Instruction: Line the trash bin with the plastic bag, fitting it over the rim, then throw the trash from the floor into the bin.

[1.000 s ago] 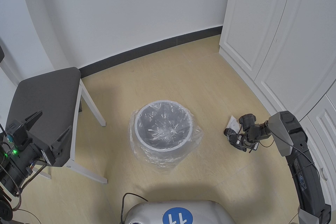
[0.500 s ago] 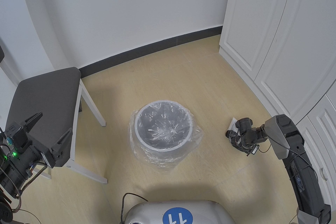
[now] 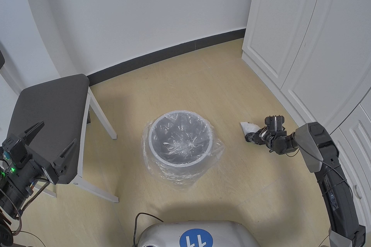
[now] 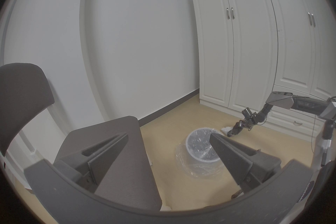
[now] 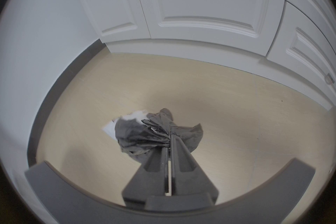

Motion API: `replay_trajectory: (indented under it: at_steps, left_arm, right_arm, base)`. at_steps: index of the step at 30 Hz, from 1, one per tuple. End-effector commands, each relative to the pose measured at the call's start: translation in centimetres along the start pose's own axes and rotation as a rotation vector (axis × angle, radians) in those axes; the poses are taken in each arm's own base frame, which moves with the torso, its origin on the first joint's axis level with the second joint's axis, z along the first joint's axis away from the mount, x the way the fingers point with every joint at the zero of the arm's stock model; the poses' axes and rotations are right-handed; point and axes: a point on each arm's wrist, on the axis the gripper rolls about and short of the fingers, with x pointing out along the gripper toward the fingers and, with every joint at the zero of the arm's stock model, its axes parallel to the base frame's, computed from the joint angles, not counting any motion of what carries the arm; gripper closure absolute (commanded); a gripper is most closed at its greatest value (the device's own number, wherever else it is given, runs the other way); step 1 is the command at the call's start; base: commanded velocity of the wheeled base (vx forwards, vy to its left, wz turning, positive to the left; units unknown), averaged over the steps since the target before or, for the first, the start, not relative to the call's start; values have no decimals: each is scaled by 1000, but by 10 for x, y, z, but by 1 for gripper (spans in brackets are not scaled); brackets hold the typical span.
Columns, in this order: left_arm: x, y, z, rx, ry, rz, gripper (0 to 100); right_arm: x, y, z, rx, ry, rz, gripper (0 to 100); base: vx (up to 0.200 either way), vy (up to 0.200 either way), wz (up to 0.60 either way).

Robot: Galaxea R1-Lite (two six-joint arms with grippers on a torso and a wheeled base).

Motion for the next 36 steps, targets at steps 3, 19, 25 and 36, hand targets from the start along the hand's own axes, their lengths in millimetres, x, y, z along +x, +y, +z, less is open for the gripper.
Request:
replay_trajectory:
  at_steps: [3,19,25,36]
  left_arm:
    - [-7,1,6,1,-46,-9,0]
    - [-12,0,9,52,-80,-37,0]
    - [-12,0,9,59,-83,-36,0]
    - [-10,0,8,55,-69,-39,0]
  right_arm:
    - [-47,41,78,138,-43,89,100]
    - [-166,89,188,316,-75,256,100]
    - [-209,92,208,335,-68,318,100]
    - [-282,100,217,279,-58,400,100]
  base:
    - [0,0,0]
    - [0,0,0]
    - [0,0,0]
    - [0,0,0]
